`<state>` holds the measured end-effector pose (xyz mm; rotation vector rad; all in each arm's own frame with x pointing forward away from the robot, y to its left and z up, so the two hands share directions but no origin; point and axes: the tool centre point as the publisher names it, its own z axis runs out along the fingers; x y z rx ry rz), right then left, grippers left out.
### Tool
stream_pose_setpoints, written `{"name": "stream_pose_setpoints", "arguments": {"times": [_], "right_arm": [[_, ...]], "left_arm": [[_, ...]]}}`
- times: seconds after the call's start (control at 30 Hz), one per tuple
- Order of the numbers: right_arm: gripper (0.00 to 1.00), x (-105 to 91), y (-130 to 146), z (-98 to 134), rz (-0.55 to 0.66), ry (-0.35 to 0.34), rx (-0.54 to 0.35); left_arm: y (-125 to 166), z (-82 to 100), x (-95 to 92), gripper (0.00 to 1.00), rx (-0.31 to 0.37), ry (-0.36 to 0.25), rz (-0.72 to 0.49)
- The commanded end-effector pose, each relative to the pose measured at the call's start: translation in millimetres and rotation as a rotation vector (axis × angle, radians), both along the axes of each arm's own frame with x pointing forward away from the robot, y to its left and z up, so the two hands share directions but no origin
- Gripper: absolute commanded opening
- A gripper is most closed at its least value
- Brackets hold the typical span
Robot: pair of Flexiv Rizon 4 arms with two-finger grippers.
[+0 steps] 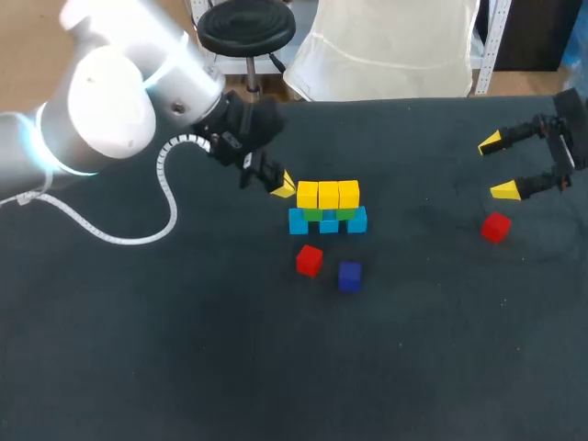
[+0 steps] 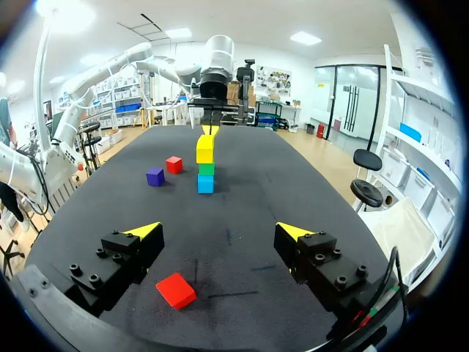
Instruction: Place the blue cubes, place green cubes on the blue cubes, place the yellow cubes on the green cubes, then place the red cubes on the yellow cubes, and place purple cube on the red cubes.
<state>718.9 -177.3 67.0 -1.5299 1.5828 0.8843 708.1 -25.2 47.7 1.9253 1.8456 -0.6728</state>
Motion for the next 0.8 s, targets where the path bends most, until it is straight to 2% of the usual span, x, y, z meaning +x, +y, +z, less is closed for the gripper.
{"name": "stream_pose_setpoints", "arguments": {"times": [0.03, 0.53, 0.77, 0.8], "right_arm": [[1.00, 0.8, 0, 0, 0.002, 0.000, 0.002], [1.00, 0.8, 0, 0, 0.002, 0.000, 0.002], [1.00, 0.8, 0, 0, 0.002, 0.000, 0.002], [1.00, 0.8, 0, 0, 0.002, 0.000, 0.002]], "left_arm": [[-2, -0.3, 1.5, 0.00, 0.002, 0.004, -0.006], [-1, -0.8, -0.3, 0.00, 0.005, 0.007, -0.003], [17, 3.5, -0.2, 0.00, -0.011, -0.001, 0.064], [21, 5.2, -0.7, 0.09, -0.016, -0.002, 0.073]]}}
